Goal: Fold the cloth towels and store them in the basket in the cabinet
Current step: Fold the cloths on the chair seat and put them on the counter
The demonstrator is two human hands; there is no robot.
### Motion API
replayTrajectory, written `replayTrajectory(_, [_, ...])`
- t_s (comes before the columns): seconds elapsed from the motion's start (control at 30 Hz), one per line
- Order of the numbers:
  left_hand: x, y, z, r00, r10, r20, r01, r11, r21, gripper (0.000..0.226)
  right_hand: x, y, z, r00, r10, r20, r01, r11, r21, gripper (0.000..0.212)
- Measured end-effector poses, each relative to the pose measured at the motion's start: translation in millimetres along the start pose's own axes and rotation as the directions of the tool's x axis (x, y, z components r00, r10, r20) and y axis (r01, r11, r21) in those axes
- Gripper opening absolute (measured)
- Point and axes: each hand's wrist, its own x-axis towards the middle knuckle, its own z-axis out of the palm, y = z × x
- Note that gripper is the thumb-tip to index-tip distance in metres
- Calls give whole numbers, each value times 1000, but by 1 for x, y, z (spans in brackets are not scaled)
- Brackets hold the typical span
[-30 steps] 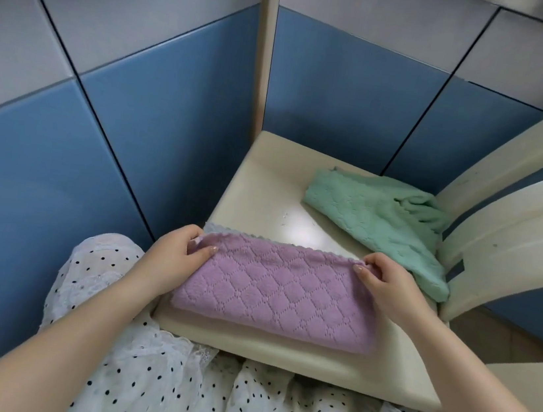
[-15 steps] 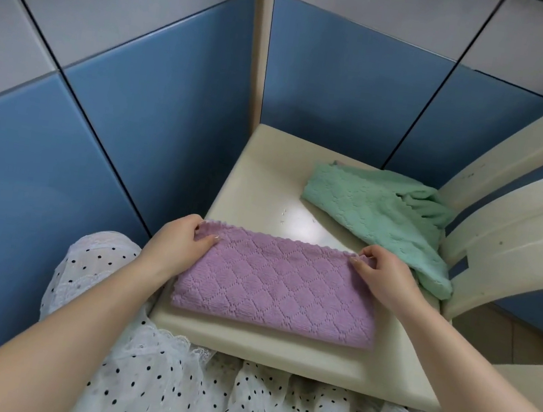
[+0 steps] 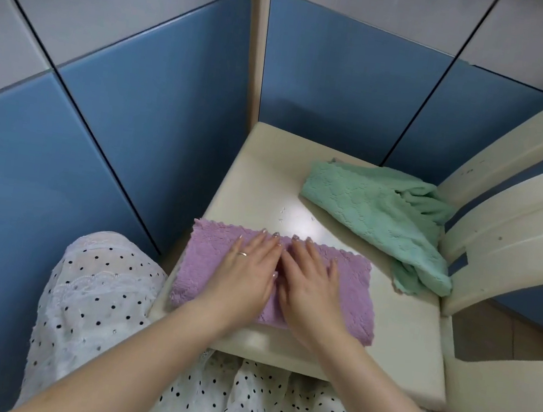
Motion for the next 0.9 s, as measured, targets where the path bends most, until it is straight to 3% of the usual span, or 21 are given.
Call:
replayTrajectory(0.13, [3, -2, 14, 997, -58, 58, 50, 991, 126, 55, -1, -1, 9, 992, 74, 102, -65, 994, -90, 53])
replayTrajectory(0.27, [-1, -14, 15, 994, -97, 58, 87, 983, 160, 81, -7, 15, 7, 988, 67, 136, -50, 990, -128, 71])
replayTrajectory(0.5, [-6, -44, 12, 982, -174, 67, 152, 955, 257, 96, -22, 56, -8, 973, 147, 176, -116, 977, -178, 87])
replayTrajectory(0.6, [-8, -51, 10, 981, -184, 54, 165, 954, 251, 96, -28, 69, -11, 964, 185, 192, -143, 967, -213, 96])
replayTrajectory(0.7, [-9, -51, 7, 982, -178, 59, 159, 957, 241, 93, -28, 68, -16, 960, 185, 211, -139, 967, -215, 91])
replayTrajectory(0.77, [-12, -46, 3, 996, -88, -19, 90, 983, 157, 83, -21, 66, -22, 976, 164, 141, -140, 976, -168, 75])
replayTrajectory(0.83, [-19, -34, 2, 987, 99, -123, -103, 994, -29, 58, -10, 65, -27, 995, 95, 7, -94, 995, -34, 44])
replayTrajectory(0.9, [-27, -18, 3, 942, 285, -178, -312, 938, -149, 31, 3, 58, -28, 996, -31, -84, 35, 998, 56, 32])
